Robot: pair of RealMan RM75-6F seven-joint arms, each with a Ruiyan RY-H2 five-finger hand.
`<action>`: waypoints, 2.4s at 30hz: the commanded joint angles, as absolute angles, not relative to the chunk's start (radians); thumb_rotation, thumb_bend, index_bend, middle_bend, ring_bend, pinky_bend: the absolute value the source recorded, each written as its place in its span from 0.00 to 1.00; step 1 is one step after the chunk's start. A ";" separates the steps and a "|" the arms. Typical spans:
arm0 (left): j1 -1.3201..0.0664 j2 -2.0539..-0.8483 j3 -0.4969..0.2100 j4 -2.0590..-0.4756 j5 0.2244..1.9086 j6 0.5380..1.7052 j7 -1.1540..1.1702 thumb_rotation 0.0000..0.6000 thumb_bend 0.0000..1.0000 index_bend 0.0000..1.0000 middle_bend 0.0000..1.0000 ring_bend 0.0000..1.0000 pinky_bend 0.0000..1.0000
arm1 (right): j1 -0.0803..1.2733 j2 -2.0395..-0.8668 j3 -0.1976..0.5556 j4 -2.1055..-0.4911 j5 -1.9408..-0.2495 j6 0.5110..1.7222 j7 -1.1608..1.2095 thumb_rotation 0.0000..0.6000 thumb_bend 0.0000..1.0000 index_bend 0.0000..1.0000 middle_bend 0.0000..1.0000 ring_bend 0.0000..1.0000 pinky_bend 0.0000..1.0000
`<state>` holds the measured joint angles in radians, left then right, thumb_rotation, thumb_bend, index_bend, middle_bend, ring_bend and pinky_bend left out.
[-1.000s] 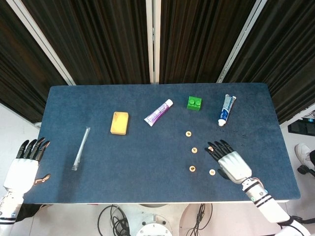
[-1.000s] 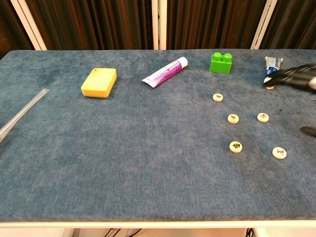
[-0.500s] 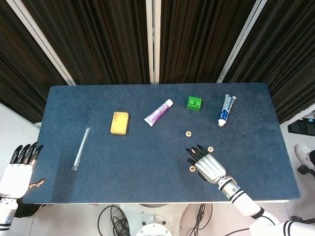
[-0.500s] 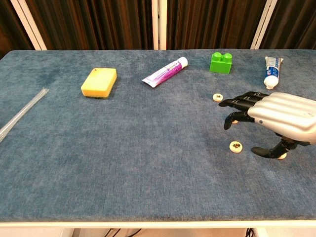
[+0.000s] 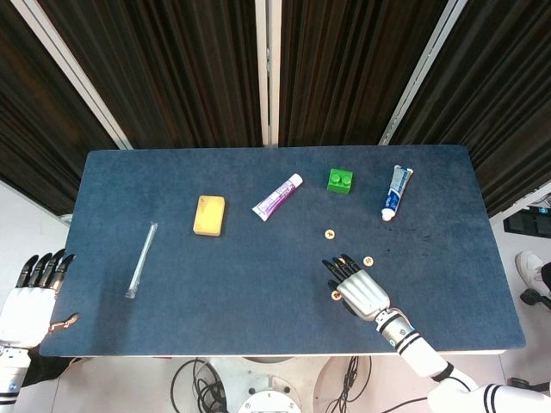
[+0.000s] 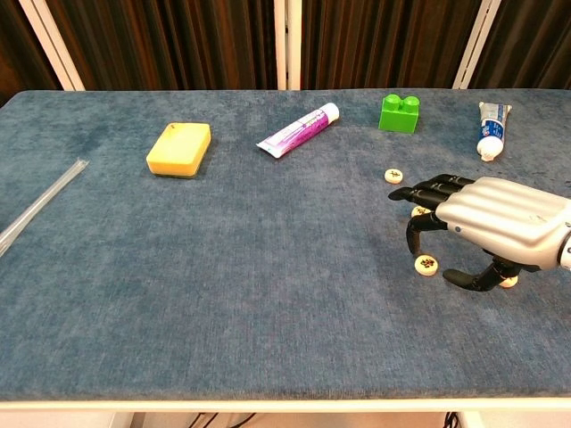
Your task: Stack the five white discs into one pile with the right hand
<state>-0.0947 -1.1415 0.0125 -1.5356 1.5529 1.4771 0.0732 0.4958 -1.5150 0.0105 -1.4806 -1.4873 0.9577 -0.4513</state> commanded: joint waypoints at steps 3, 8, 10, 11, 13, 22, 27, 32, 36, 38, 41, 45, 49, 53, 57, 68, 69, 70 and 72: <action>-0.094 -1.141 0.010 -1.536 1.544 1.473 0.071 1.00 0.01 0.00 0.00 0.00 0.00 | 0.504 -1.522 0.010 -1.471 -1.481 0.955 -0.446 1.00 0.33 0.40 0.03 0.00 0.00; -0.089 -1.134 0.010 -1.538 1.537 1.472 0.071 1.00 0.01 0.00 0.00 0.00 0.00 | 0.512 -1.530 0.006 -1.463 -1.478 0.951 -0.440 1.00 0.33 0.40 0.03 0.00 0.00; -0.088 -1.132 0.010 -1.537 1.537 1.473 0.067 1.00 0.01 0.00 0.00 0.00 0.00 | 0.515 -1.534 0.003 -1.459 -1.474 0.949 -0.441 1.00 0.33 0.40 0.03 0.00 0.00; -0.087 -1.132 0.010 -1.536 1.537 1.474 0.066 1.00 0.01 0.00 0.00 0.00 0.00 | 0.515 -1.536 0.002 -1.457 -1.473 0.949 -0.442 1.00 0.33 0.41 0.03 0.00 0.00; -0.086 -1.135 0.011 -1.532 1.538 1.474 0.062 1.00 0.01 0.00 0.00 0.00 0.00 | 0.516 -1.540 0.000 -1.454 -1.470 0.949 -0.443 1.00 0.33 0.42 0.03 0.00 0.00; -0.084 -1.139 0.011 -1.521 1.542 1.476 0.044 1.00 0.02 0.00 0.00 0.00 0.00 | 0.516 -1.560 -0.003 -1.438 -1.472 0.974 -0.438 1.00 0.33 0.52 0.04 0.00 0.00; -0.082 -1.139 0.011 -1.518 1.541 1.475 0.035 1.00 0.02 0.00 0.00 0.00 0.00 | 0.516 -1.557 0.000 -1.438 -1.472 0.986 -0.425 1.00 0.35 0.54 0.04 0.00 0.00; -0.083 -1.136 0.012 -1.520 1.544 1.472 0.029 1.00 0.02 0.00 0.00 0.00 0.00 | 0.525 -1.533 0.021 -1.458 -1.474 1.004 -0.403 1.00 0.34 0.54 0.05 0.00 0.00; -0.084 -1.136 0.012 -1.522 1.546 1.471 0.030 1.00 0.02 0.00 0.00 0.00 0.00 | 0.543 -1.520 0.047 -1.457 -1.452 0.994 -0.401 1.00 0.34 0.54 0.05 0.00 0.00; -0.084 -1.137 0.013 -1.522 1.547 1.472 0.030 1.00 0.02 0.00 0.00 0.00 0.00 | 0.555 -1.521 0.061 -1.443 -1.436 0.982 -0.407 1.00 0.34 0.54 0.05 0.00 0.00; -0.083 -1.136 0.014 -1.523 1.549 1.473 0.031 1.00 0.02 0.00 0.00 0.00 0.00 | 0.571 -1.534 0.079 -1.415 -1.412 0.967 -0.413 1.00 0.34 0.54 0.05 0.00 0.00; -0.083 -1.135 0.015 -1.525 1.549 1.470 0.033 1.00 0.02 0.00 0.00 0.00 0.00 | 0.590 -1.559 0.094 -1.368 -1.379 0.947 -0.434 1.00 0.35 0.54 0.05 0.00 0.00; -0.083 -1.134 0.014 -1.525 1.547 1.469 0.031 1.00 0.02 0.00 0.00 0.00 0.00 | 0.599 -1.574 0.098 -1.346 -1.361 0.939 -0.437 1.00 0.35 0.54 0.05 0.00 0.00; -0.084 -1.135 0.015 -1.522 1.546 1.464 0.029 1.00 0.02 0.00 0.00 0.00 0.00 | 0.602 -1.583 0.100 -1.329 -1.347 0.942 -0.440 1.00 0.35 0.54 0.05 0.00 0.00; -0.085 -1.136 0.015 -1.521 1.547 1.463 0.029 1.00 0.02 0.00 0.00 0.00 0.00 | 0.606 -1.587 0.104 -1.317 -1.329 0.940 -0.442 1.00 0.35 0.54 0.05 0.00 0.00; -0.086 -1.136 0.013 -1.522 1.549 1.465 0.029 1.00 0.02 0.00 0.00 0.00 0.00 | 0.623 -1.597 0.100 -1.300 -1.299 0.917 -0.444 1.00 0.35 0.54 0.05 0.00 0.00; -0.086 -1.136 0.013 -1.522 1.549 1.464 0.029 1.00 0.02 0.00 0.00 0.00 0.00 | 0.624 -1.598 0.099 -1.300 -1.297 0.916 -0.444 1.00 0.35 0.54 0.05 0.00 0.00; -0.087 -1.135 0.013 -1.522 1.549 1.463 0.030 1.00 0.02 0.00 0.00 0.00 0.00 | 0.624 -1.599 0.098 -1.300 -1.295 0.916 -0.444 1.00 0.35 0.54 0.05 0.00 0.00; -0.087 -1.135 0.013 -1.524 1.549 1.462 0.032 1.00 0.02 0.00 0.00 0.00 0.00 | 0.626 -1.601 0.096 -1.297 -1.291 0.914 -0.443 1.00 0.35 0.53 0.05 0.00 0.00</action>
<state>-0.0874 -1.1345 0.0126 -1.5241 1.5487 1.4625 0.0317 0.6254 -1.6005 0.0965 -1.2971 -1.2914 0.9143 -0.4434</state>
